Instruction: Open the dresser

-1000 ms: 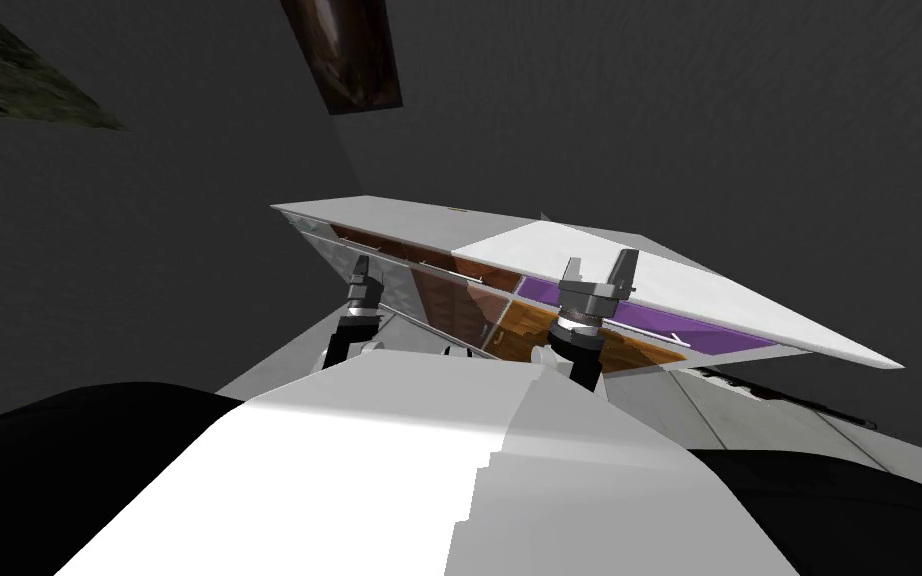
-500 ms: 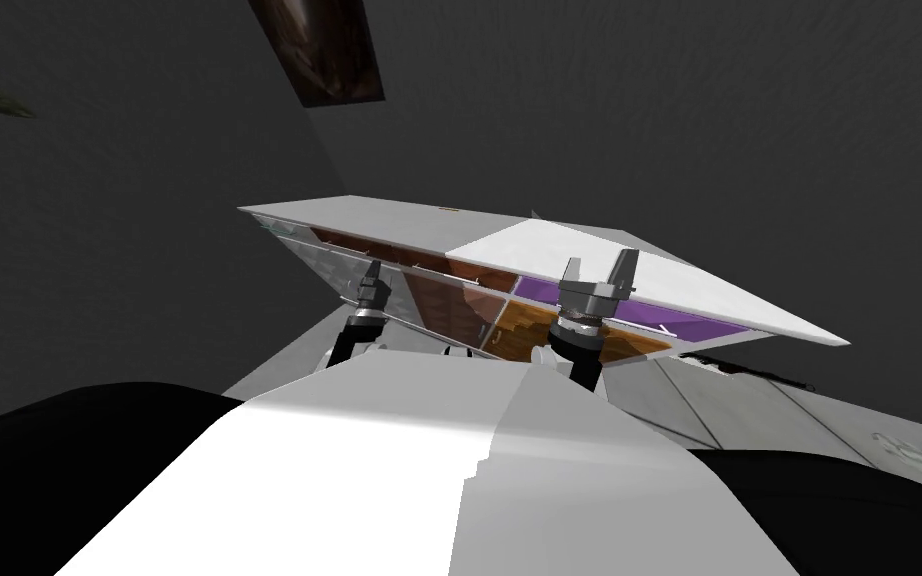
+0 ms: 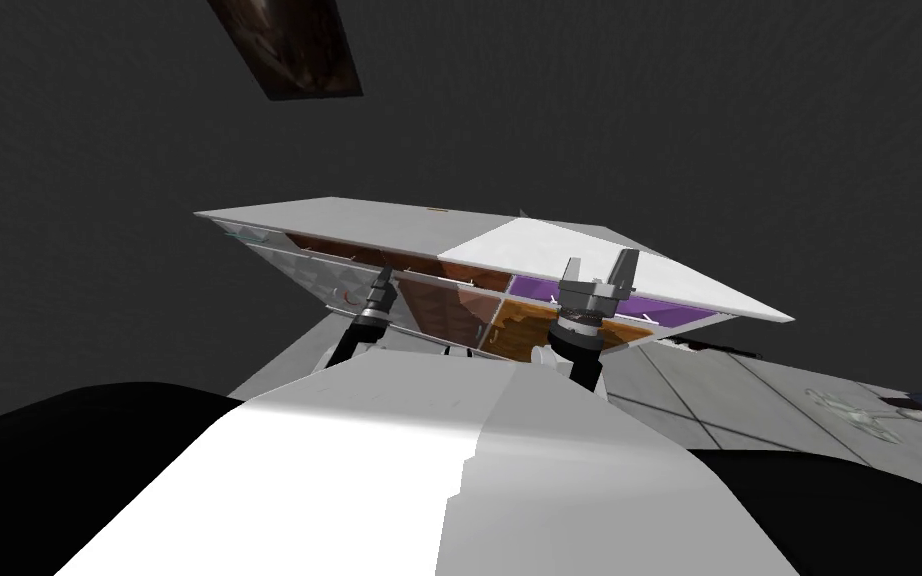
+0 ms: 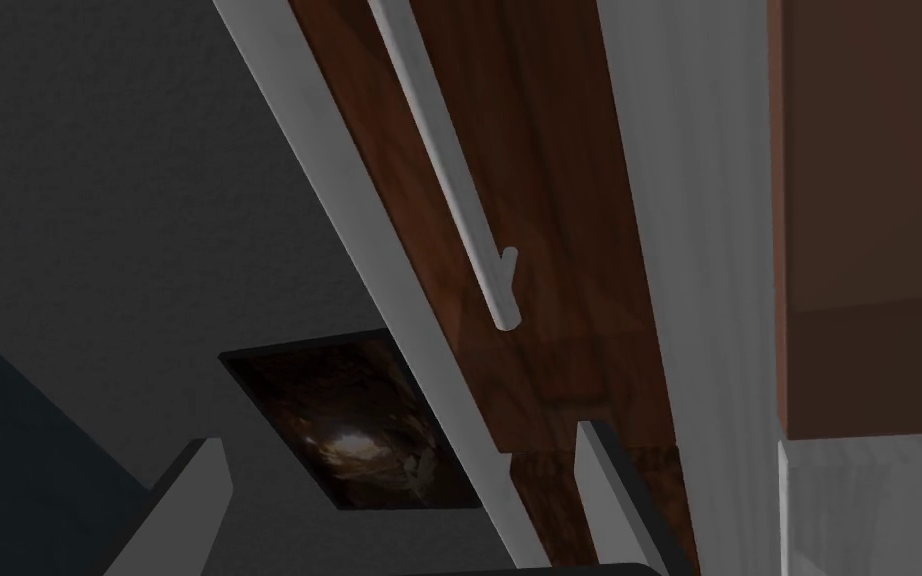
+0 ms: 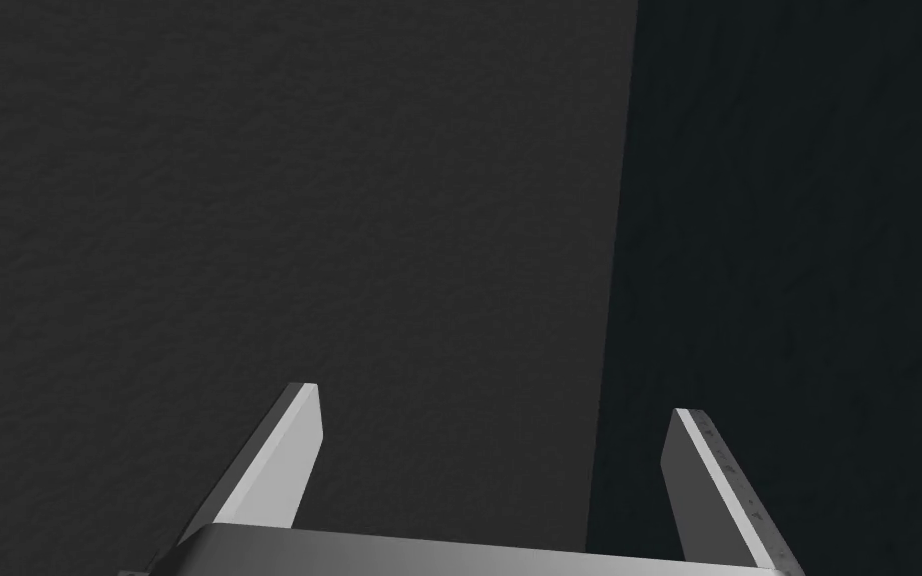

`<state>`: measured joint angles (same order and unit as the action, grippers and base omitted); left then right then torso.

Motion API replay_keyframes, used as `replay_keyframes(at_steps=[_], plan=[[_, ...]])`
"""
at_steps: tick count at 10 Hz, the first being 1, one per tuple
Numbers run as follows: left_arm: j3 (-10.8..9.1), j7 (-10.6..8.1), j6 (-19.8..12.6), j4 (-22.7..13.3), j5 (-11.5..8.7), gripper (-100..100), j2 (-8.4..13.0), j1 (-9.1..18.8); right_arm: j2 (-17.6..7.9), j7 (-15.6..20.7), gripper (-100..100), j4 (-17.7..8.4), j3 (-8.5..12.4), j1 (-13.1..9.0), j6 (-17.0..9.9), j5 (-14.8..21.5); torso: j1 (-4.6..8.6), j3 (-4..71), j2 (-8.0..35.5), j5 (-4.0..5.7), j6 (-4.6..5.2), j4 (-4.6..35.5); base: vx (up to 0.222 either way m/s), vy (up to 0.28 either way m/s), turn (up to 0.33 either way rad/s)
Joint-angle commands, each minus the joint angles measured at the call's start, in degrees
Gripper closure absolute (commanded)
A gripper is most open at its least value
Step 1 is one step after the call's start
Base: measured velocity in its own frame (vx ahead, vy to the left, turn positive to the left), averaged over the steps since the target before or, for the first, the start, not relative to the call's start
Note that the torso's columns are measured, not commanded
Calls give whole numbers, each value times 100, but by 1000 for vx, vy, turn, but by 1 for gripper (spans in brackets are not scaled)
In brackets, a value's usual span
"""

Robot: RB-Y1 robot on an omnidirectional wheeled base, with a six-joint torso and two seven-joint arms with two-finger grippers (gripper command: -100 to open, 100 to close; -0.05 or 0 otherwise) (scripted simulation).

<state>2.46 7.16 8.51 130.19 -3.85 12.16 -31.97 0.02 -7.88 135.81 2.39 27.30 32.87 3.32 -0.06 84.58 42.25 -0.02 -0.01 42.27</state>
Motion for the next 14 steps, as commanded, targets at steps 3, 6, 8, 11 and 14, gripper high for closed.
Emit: replay_keyframes(at_steps=[3, 6, 8, 11, 14], plan=[[239, -63, -489, -55, 101, -100, 375, 2, 0, 0, 0, 0, 0, 0, 0, 0, 9, -3, 5, 3, 0, 1, 30, 33, -172], [228, -85, -584, 61, 80, -100, 431, -54, 0, 0, 0, 0, 0, 0, 0, 0, 11, -4, 8, 3, -1, 2, 33, 19, -41], [216, -93, -600, 110, 70, -100, 446, -79, 0, 0, 0, 0, 0, 2, 0, 0, 14, 16, -25, 4, 1, -7, 99, -8, -2], [234, -98, -541, 172, 66, 100, 469, -108, 1, 0, 0, 0, -1, -1, 0, 0, -8, -20, 10, -19, 3, -24, -64, -1, 12], [264, -105, -583, 287, 50, 100, 519, -231, 1, 0, 0, -1, 0, -2, -1, 0, -10, -15, 19, -6, -8, -1, -168, 25, 24]])
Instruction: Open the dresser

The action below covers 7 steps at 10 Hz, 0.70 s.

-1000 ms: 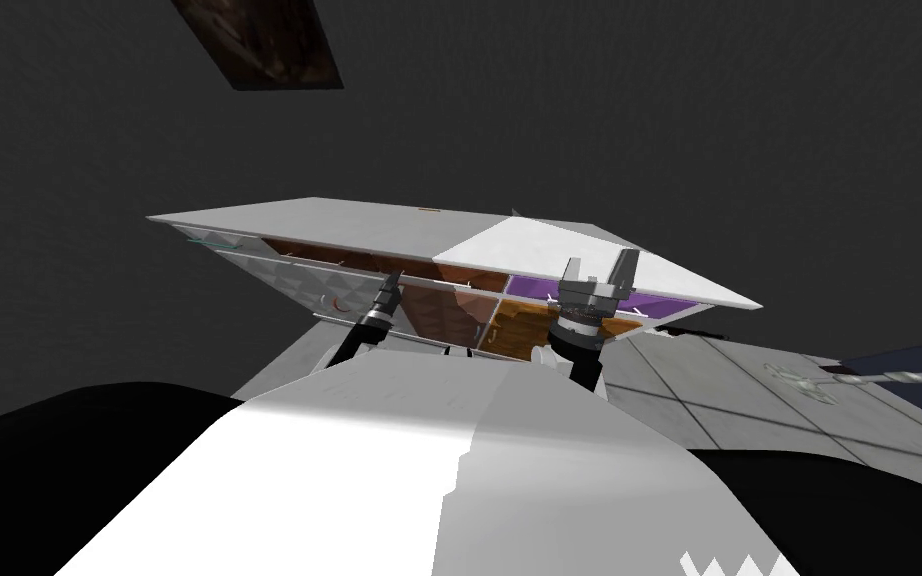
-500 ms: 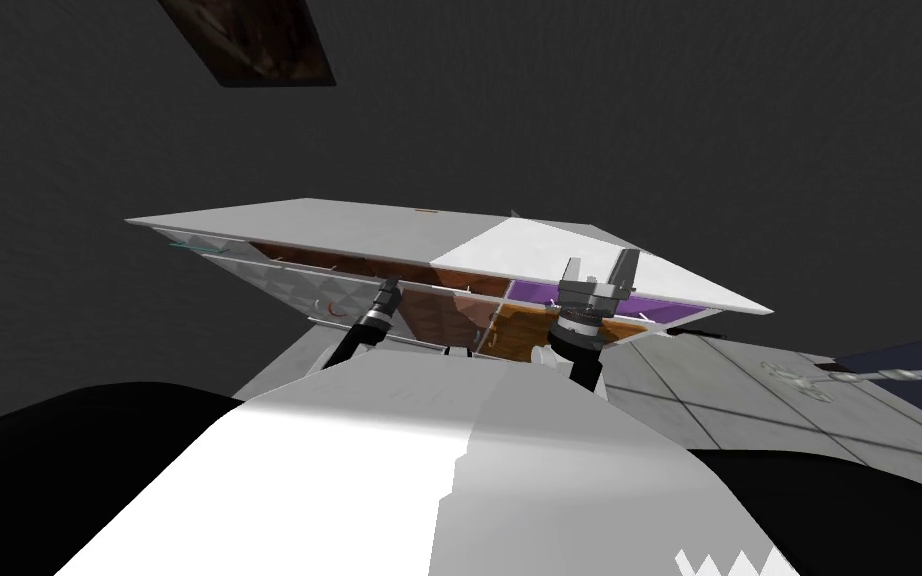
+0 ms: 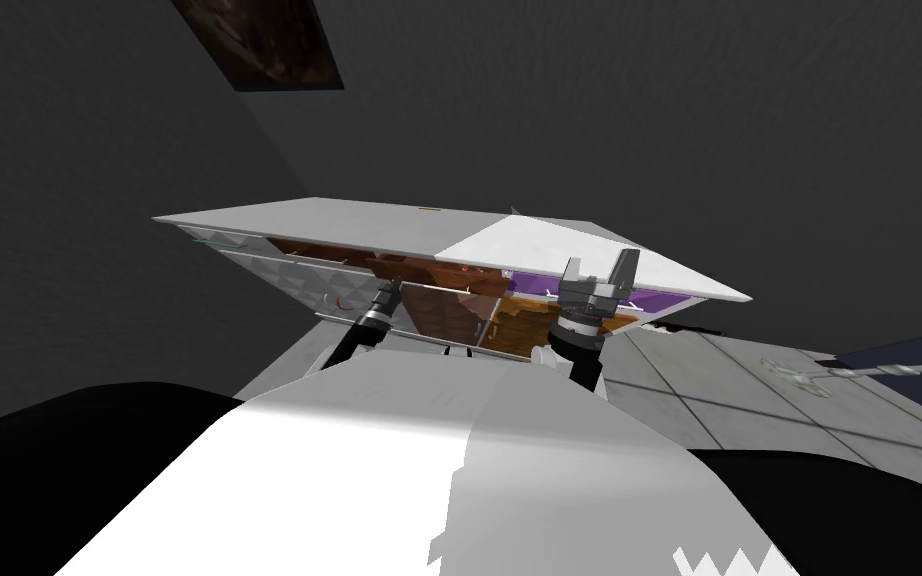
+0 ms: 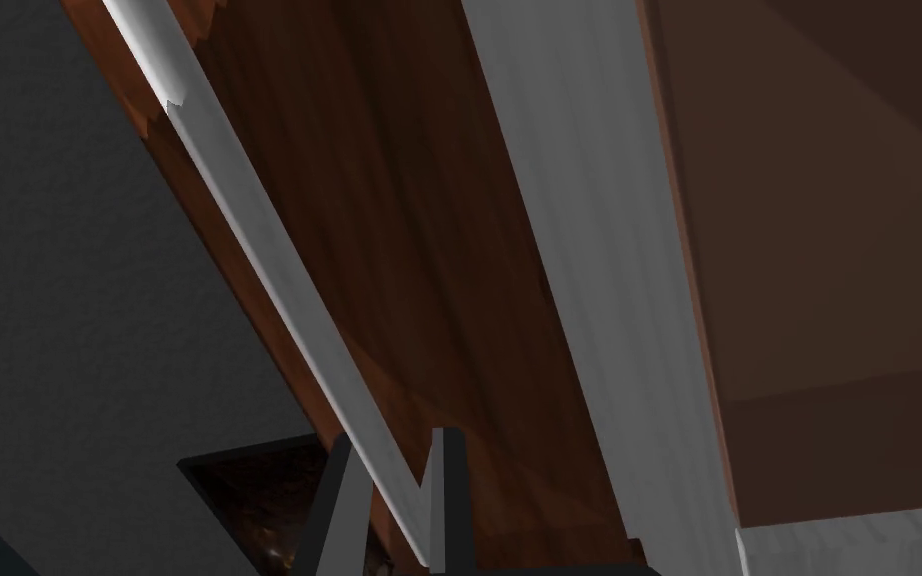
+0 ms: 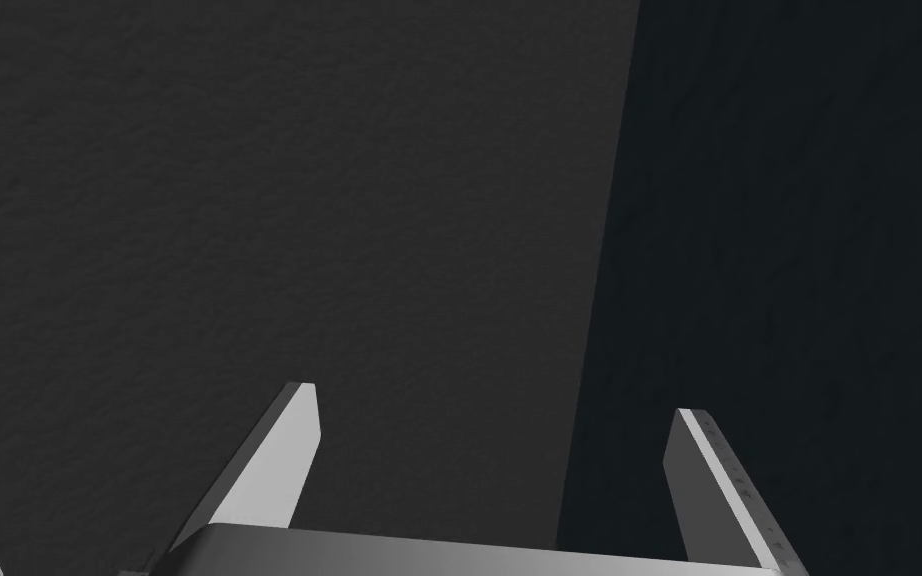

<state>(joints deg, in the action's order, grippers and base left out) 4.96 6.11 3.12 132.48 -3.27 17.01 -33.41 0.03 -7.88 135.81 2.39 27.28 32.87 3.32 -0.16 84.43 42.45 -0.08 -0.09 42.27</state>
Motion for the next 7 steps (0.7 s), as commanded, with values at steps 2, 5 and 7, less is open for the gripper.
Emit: replay_keyframes(at_steps=[2, 5, 7], plan=[[-235, -35, -177, -229, -81, -100, 106, 231, 0, 0, 0, 0, 0, 1, 0, 0, 5, 29, -41, 8, 1, 0, -96, -8, -122], [-498, -64, -321, -492, -153, -100, 186, 578, 0, 0, 0, 0, -1, 0, 0, 0, 24, 8, -6, 10, 11, 5, -136, -22, -177], [-760, -93, -466, -755, -226, -100, 267, 894, 0, 0, 0, 0, -1, 0, 0, 0, 15, 10, -11, 7, 11, 3, -129, -16, -184]])
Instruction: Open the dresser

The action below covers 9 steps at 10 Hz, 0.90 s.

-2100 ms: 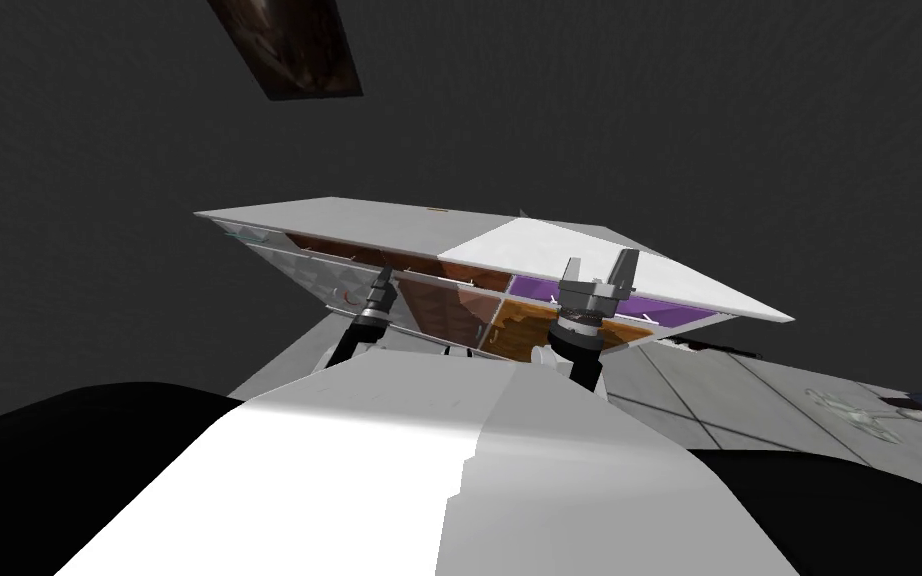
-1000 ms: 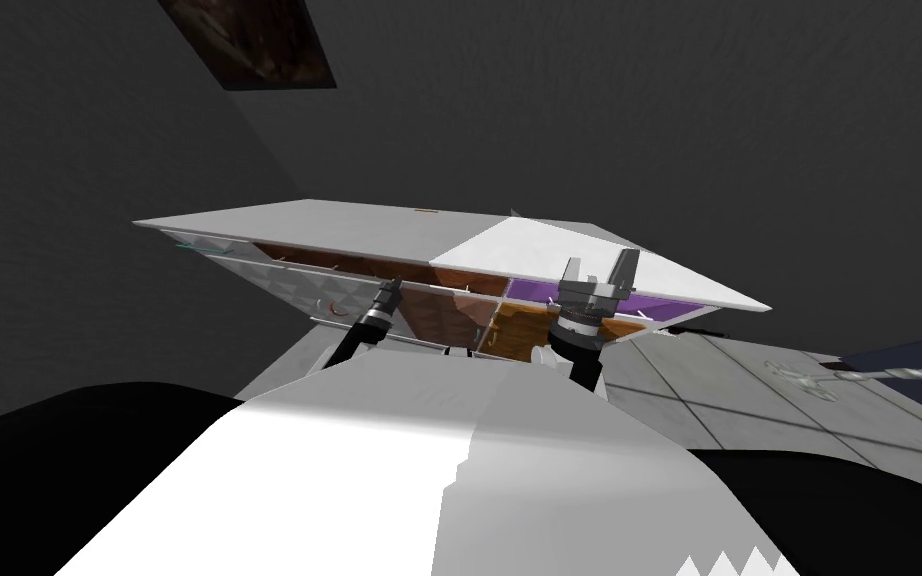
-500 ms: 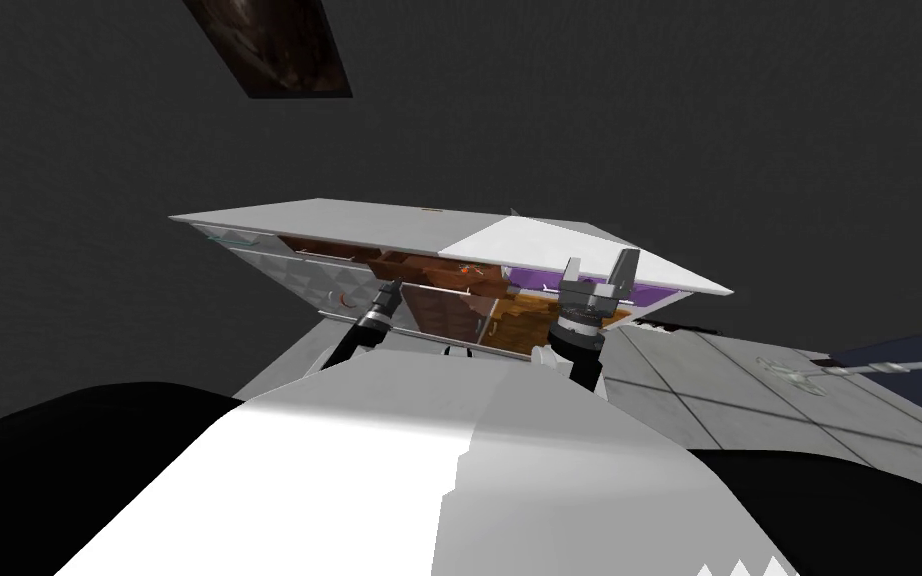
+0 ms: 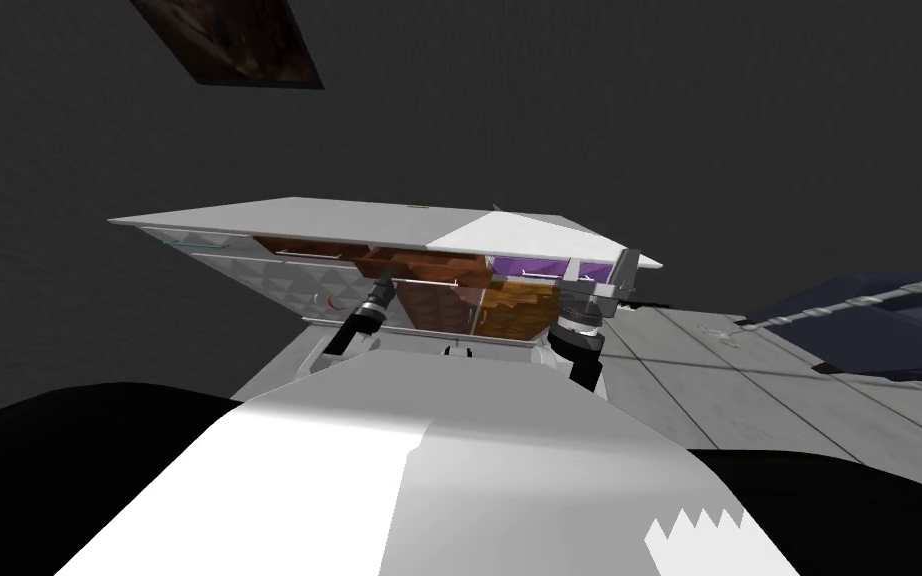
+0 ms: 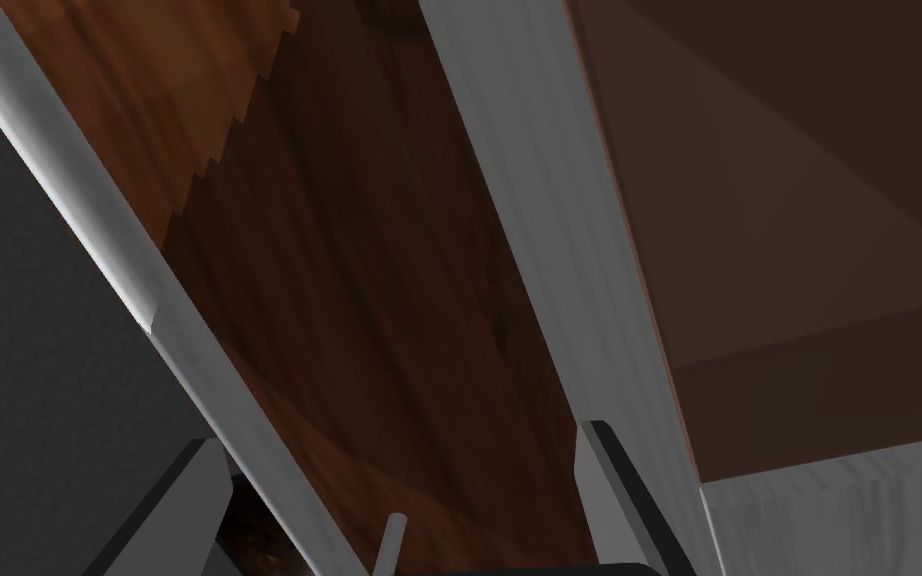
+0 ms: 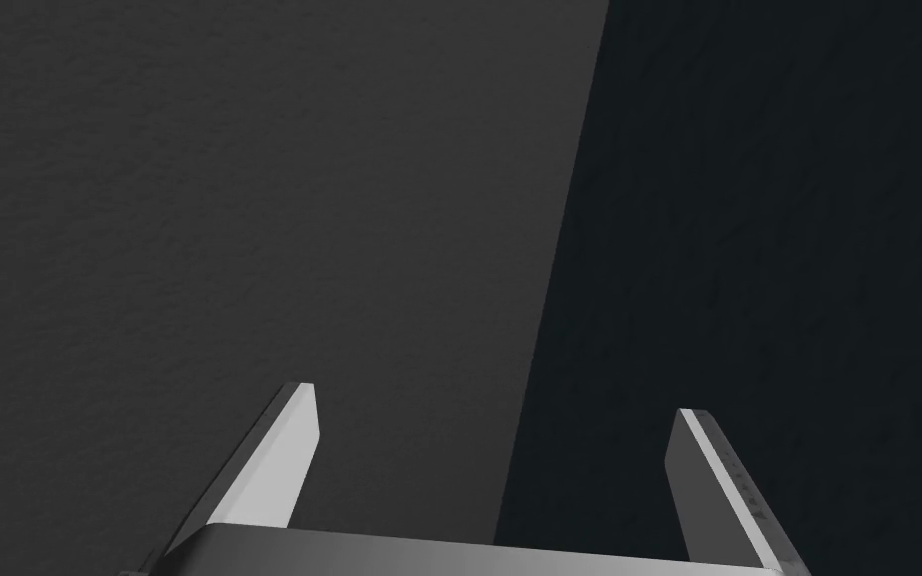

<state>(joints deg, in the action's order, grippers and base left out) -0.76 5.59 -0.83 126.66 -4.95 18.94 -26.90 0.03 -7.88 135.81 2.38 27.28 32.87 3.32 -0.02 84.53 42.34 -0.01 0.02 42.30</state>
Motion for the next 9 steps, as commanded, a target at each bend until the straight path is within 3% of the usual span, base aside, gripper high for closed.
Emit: replay_keyframes(at_steps=[1, 2, 3, 4, 5, 6, 7, 8, 9], plan=[[-432, -69, -215, -405, -131, -100, 154, 465, 0, 0, 0, 0, 1, 1, 0, 0, -8, 7, -12, -1, -6, -3, -153, -29, -281], [-450, -69, -215, -436, -131, -100, 154, 560, 0, 0, 0, 0, 1, 1, 0, 0, -9, 10, -12, -1, -8, -2, -122, -25, -53], [-666, -99, -359, -647, -203, -100, 235, 768, 0, 0, 0, 0, 1, 2, 0, 0, -9, 13, -22, -2, -3, -5, -142, -28, -300], [-712, -99, -359, -698, -203, -100, 235, 877, 0, 0, 0, 0, 0, 0, 0, 0, 0, 7, -9, 0, 2, -3, -117, -26, -148], [-926, -128, -503, -878, -276, -100, 315, 1022, 0, 0, 0, 0, 1, 2, 0, 0, 1, 6, -9, 3, -9, 0, -113, -48, -233], [-975, -128, -503, -961, -276, -100, 315, 1193, 0, 0, 0, 0, 0, 1, 0, 0, 7, 3, -4, 6, -3, 4, -103, -38, -137], [-1179, -157, -647, -1223, -349, -100, 395, 1455, 0, 0, 0, 0, 1, 2, 0, 0, 5, 2, 0, 11, -9, 10, -132, -52, -261], [-1237, -157, -647, -1223, -349, -100, 395, 1510, 0, 0, 0, 0, 0, 1, 0, 0, 17, -5, 11, 10, 3, 7, -127, -46, -136], [-1426, -186, -791, -1486, -421, -100, 476, 1685, 0, 0, 0, 0, 1, 2, 0, 0, 12, -8, 18, 22, -18, 24, -137, -42, -243]])
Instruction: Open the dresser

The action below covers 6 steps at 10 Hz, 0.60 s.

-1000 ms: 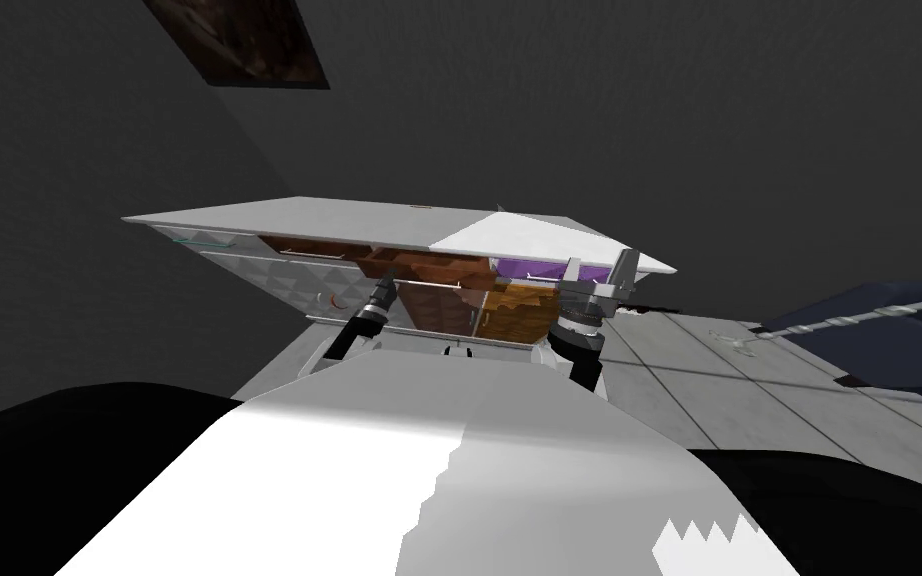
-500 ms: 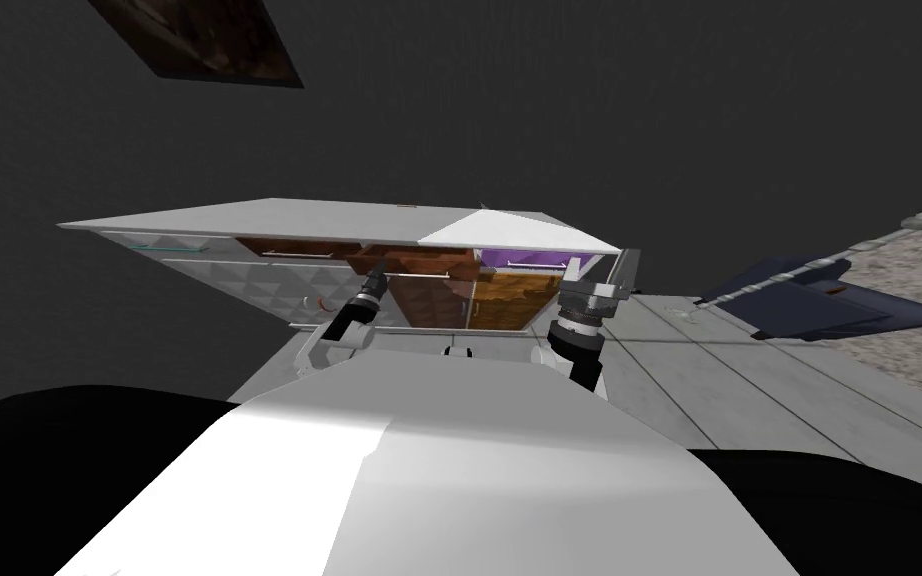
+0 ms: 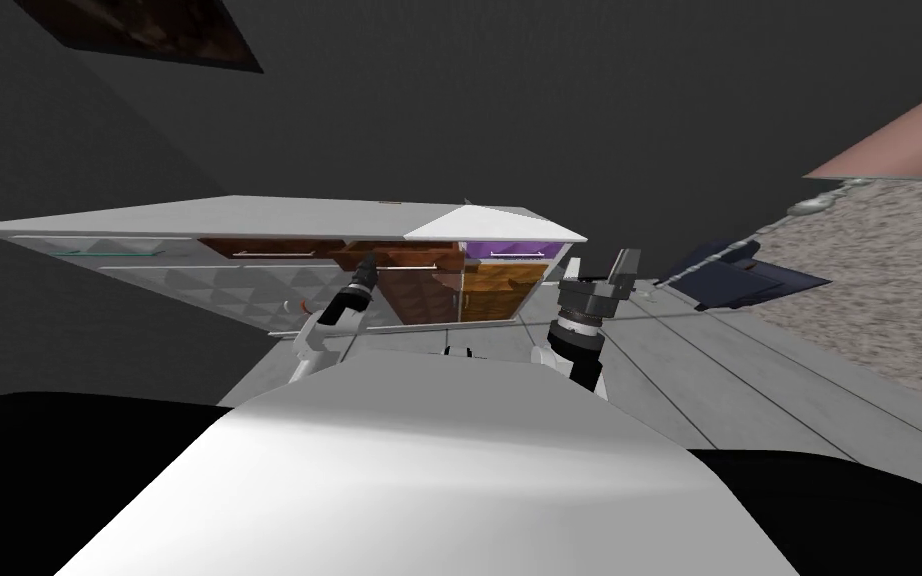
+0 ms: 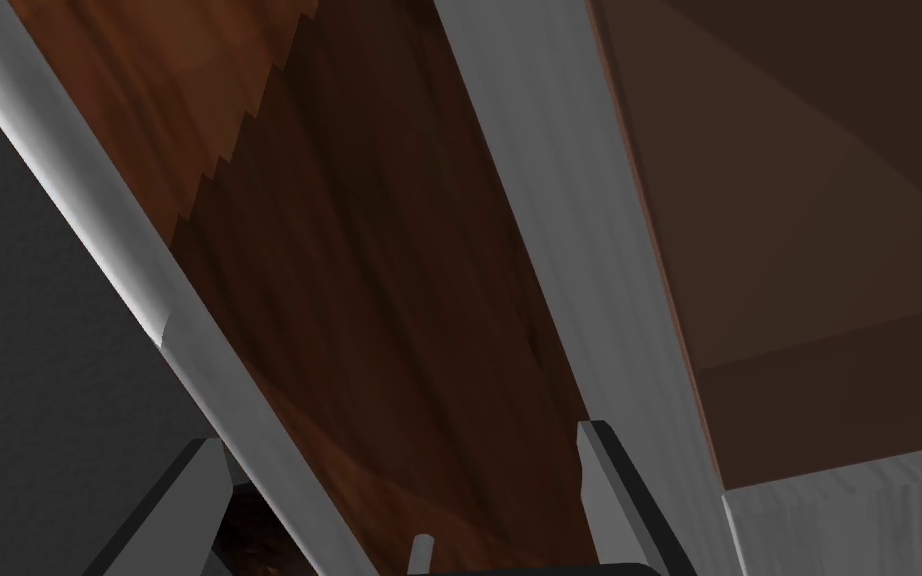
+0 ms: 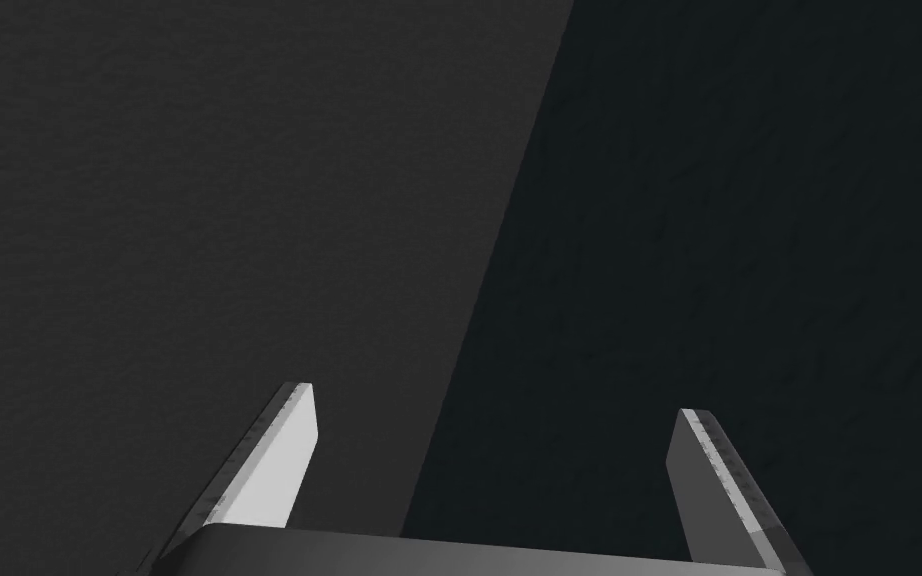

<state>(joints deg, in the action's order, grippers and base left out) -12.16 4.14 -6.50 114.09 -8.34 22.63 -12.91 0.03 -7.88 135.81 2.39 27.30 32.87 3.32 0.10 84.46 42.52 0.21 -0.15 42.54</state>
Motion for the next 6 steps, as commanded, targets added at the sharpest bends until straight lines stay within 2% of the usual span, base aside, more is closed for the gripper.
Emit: replay_keyframes(at_steps=[1, 2, 3, 4, 5, 6], plan=[[-360, -41, -224, -229, -82, -100, 106, 428, 0, 0, 0, 0, 0, -1, 0, 0, -4, -7, 11, -1, 5, 4, -109, -27, -120], [-544, -70, -369, -491, -154, -100, 186, 592, 0, 0, 0, 0, 1, 1, 0, 0, 2, -10, 17, 12, -5, 19, -125, -57, -234], [-623, -70, -369, -491, -154, -100, 186, 745, 0, 0, 0, 0, 0, -1, 0, 0, 20, -17, 30, 16, 5, 20, -115, -46, -108], [-793, -99, -513, -754, -227, -100, 267, 926, 0, 0, 0, 0, 1, 1, 0, 0, 34, -20, 33, 30, 6, 32, -129, -53, -248], [-885, -99, -513, -754, -227, -100, 267, 1016, 0, 0, 0, 0, 0, -1, 0, 0, 42, -26, 44, 31, 10, 31, -119, -52, -133], [-885, -99, -513, -754, -227, -100, 267, 1062, 0, 0, 0, 0, 0, 0, 0, 0, 46, -25, 43, 42, 4, 41, -51, -29, -14]])
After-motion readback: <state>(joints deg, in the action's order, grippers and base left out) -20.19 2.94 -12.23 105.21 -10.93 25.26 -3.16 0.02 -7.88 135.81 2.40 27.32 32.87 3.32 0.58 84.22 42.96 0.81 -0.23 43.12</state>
